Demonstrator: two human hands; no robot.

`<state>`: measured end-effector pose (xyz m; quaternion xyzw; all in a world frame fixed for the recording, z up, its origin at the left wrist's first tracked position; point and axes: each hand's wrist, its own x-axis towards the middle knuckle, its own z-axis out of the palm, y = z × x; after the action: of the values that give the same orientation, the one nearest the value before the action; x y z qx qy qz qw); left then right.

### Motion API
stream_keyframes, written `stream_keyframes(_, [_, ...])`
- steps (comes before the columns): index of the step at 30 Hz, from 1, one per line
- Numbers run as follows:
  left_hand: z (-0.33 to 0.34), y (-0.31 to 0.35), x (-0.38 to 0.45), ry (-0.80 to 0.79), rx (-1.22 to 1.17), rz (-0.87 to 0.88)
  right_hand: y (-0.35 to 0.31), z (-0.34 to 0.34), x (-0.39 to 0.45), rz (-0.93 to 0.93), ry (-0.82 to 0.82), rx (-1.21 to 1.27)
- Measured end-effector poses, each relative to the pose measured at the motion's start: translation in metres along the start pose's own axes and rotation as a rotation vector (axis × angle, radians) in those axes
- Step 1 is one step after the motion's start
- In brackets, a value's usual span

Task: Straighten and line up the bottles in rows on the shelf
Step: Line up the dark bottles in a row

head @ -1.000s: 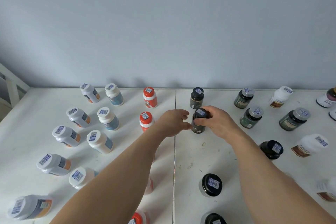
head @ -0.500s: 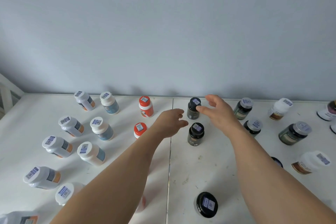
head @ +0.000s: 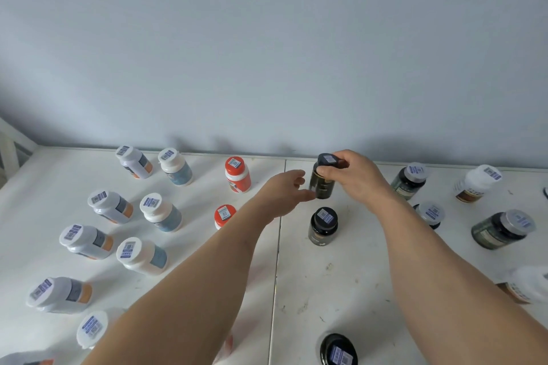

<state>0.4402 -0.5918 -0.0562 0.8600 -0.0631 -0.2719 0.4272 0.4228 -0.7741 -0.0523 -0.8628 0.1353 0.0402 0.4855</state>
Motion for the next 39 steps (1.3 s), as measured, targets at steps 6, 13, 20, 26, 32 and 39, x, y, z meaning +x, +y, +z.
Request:
stream_keyframes(6, [-0.003,0.007,0.003,-0.107,-0.132,0.052,-0.017,-0.009,0.0,0.007,0.018,0.048])
stream_keyframes(13, [-0.007,0.009,0.005,-0.188,-0.205,0.047,-0.028,-0.016,-0.006,0.034,0.041,0.064])
stream_keyframes(20, [-0.008,0.008,0.007,-0.206,-0.219,0.035,-0.031,-0.017,-0.006,0.041,0.027,0.08])
stream_keyframes(26, [-0.007,0.013,0.007,-0.112,-0.054,0.063,-0.022,-0.012,-0.001,0.028,0.009,0.082])
stream_keyframes(32, [-0.007,0.009,0.009,0.008,0.524,0.133,-0.004,0.006,0.003,0.016,-0.017,0.042])
stream_keyframes(39, [-0.008,0.001,0.005,0.07,0.73,0.142,0.003,0.022,0.003,0.024,-0.043,0.048])
